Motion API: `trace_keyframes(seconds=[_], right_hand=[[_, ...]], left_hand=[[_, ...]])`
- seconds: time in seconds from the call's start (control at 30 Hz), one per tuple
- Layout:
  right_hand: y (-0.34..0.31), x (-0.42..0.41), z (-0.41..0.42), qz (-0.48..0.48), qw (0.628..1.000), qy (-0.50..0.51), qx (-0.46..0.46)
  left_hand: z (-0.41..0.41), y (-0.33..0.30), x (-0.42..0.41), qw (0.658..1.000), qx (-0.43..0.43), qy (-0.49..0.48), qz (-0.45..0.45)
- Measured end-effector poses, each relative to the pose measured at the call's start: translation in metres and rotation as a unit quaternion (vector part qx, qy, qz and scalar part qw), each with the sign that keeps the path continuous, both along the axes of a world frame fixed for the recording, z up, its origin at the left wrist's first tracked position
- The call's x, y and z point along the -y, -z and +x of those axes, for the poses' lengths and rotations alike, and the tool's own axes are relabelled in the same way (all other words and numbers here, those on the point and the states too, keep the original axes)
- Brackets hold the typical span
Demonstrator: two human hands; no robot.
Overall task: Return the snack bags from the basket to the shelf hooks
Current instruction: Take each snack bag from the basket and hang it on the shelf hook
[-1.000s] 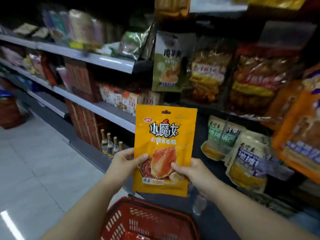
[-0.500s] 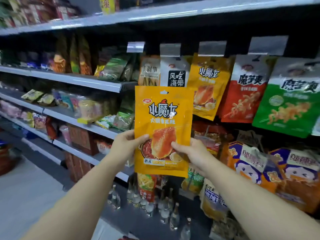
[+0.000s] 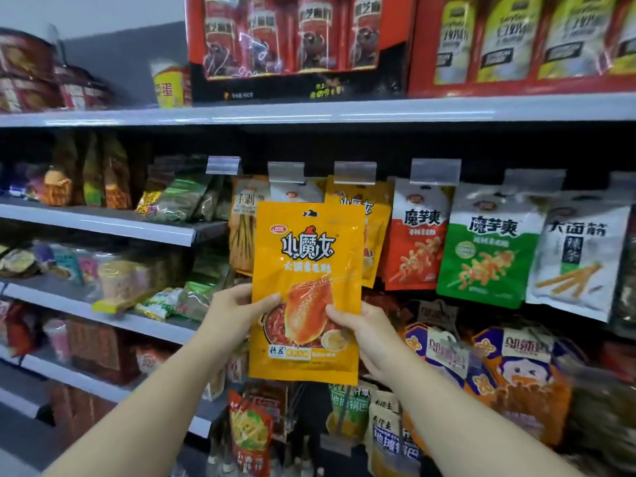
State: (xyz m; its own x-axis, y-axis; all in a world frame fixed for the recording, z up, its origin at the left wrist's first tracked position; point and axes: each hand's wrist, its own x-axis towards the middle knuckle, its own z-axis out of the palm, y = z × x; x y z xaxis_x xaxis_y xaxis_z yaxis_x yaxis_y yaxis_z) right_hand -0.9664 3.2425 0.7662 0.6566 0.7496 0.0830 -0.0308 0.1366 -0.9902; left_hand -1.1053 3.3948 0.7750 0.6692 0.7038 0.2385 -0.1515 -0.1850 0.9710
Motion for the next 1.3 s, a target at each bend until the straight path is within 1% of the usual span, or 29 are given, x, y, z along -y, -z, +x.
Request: trace_keyframes(seconds=[0.2,0.3,0.43,0.67,0.83,0.97,1.2,1.3], right_hand=[[0.002,0.0,0.011,0.004,0.999,0.047,0.023],[0.0,0.0,0.022,0.007,0.996,0.09,0.028],[-0.006,-0.004,0.053,-0.01,0.989,0.144,0.044],[-0.019,-0.023,0.109,-0.015,0.983,0.165,0.076],[-0.03,-0.032,0.13,0.005,0.974,0.188,0.13],[-0.038,-0.038,0.135,0.019,0.966,0.194,0.166],[-0.043,-0.059,0.137,0.013,0.962,0.231,0.145],[-0.041,-0.062,0.137,0.009,0.959,0.247,0.142]], left_hand=[[0.023,-0.002,-0.005,0.999,0.004,0.031,-0.001],[0.045,-0.006,-0.008,0.999,0.006,0.046,0.005],[0.082,-0.009,-0.015,0.998,-0.011,0.061,0.014],[0.137,-0.025,-0.026,0.999,-0.004,0.033,0.028],[0.164,-0.031,-0.038,0.999,0.038,0.021,0.03],[0.176,-0.036,-0.048,0.996,0.074,0.025,0.051],[0.19,-0.044,-0.073,0.994,0.076,0.066,0.045],[0.196,-0.042,-0.081,0.992,0.072,0.084,0.057]])
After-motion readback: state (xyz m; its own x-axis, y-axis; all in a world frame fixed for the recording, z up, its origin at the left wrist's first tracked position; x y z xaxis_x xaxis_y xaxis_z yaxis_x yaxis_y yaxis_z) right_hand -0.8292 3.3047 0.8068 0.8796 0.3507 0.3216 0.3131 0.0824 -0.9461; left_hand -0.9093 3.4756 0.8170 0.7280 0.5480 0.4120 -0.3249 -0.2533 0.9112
